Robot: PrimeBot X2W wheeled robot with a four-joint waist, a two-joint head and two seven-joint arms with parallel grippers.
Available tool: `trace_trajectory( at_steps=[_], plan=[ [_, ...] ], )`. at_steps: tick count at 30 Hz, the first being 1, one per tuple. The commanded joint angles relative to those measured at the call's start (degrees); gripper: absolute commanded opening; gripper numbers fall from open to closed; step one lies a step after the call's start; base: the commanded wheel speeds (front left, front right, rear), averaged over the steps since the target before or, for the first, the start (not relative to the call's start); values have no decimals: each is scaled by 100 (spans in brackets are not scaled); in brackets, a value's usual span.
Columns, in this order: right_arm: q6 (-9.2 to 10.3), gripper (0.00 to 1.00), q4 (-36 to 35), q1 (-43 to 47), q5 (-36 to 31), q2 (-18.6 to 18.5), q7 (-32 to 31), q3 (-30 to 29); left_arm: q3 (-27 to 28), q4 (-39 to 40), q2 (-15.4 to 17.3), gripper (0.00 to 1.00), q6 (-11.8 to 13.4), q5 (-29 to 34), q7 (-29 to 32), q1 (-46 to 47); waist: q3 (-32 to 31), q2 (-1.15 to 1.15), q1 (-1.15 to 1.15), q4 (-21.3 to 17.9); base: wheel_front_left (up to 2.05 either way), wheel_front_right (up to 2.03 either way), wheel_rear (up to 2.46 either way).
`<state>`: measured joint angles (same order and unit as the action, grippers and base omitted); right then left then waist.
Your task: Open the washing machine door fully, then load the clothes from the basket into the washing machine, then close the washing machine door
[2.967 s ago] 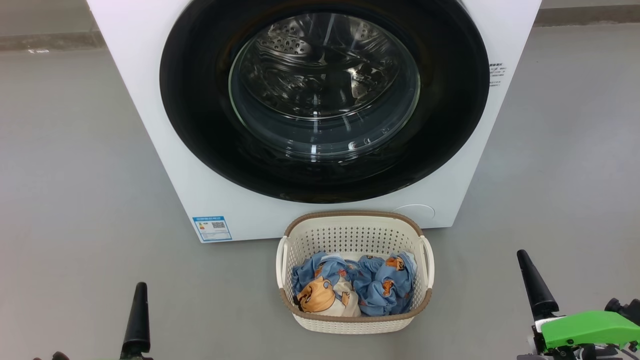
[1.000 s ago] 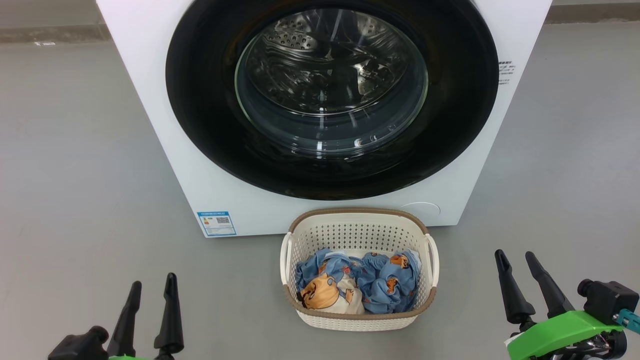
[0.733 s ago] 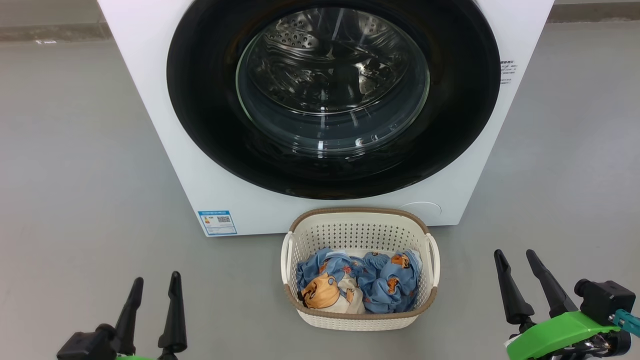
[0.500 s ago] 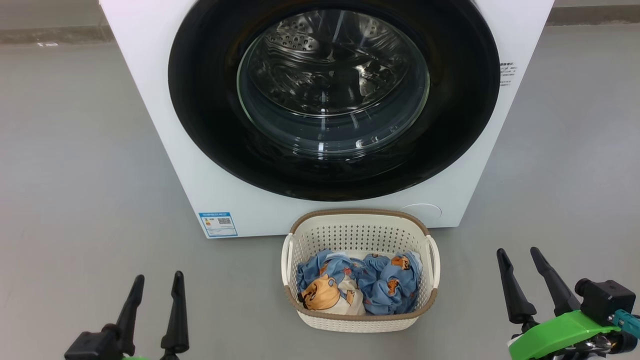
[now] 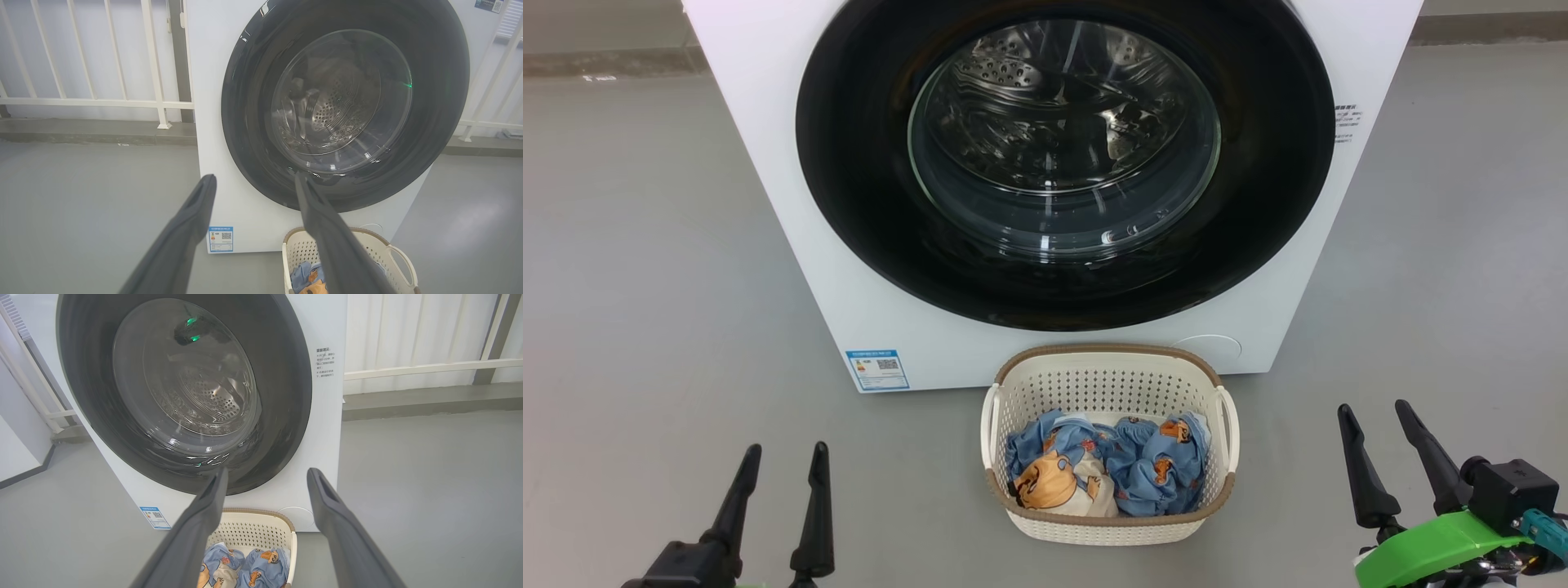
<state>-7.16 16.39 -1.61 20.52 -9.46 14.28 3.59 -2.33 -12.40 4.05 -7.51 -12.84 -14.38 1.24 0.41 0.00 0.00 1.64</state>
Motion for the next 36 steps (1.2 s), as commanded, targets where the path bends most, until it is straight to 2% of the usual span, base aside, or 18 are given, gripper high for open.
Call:
trace_trajectory(
  at_steps=[1,19,36],
  plan=[
    [-33,100,-130,-63,-70,-76,72,94,191,126,69,100,2,62,-62,256,-9,0,0,-5,0,0,0],
    [-33,100,-169,-38,-67,-20,72,34,265,-107,63,100,2,239,-62,341,6,0,0,-20,15,15,-29],
    [-33,100,-215,-112,-80,31,72,-26,305,-83,59,100,2,235,-62,458,185,0,0,-117,107,107,-215]
  ],
)
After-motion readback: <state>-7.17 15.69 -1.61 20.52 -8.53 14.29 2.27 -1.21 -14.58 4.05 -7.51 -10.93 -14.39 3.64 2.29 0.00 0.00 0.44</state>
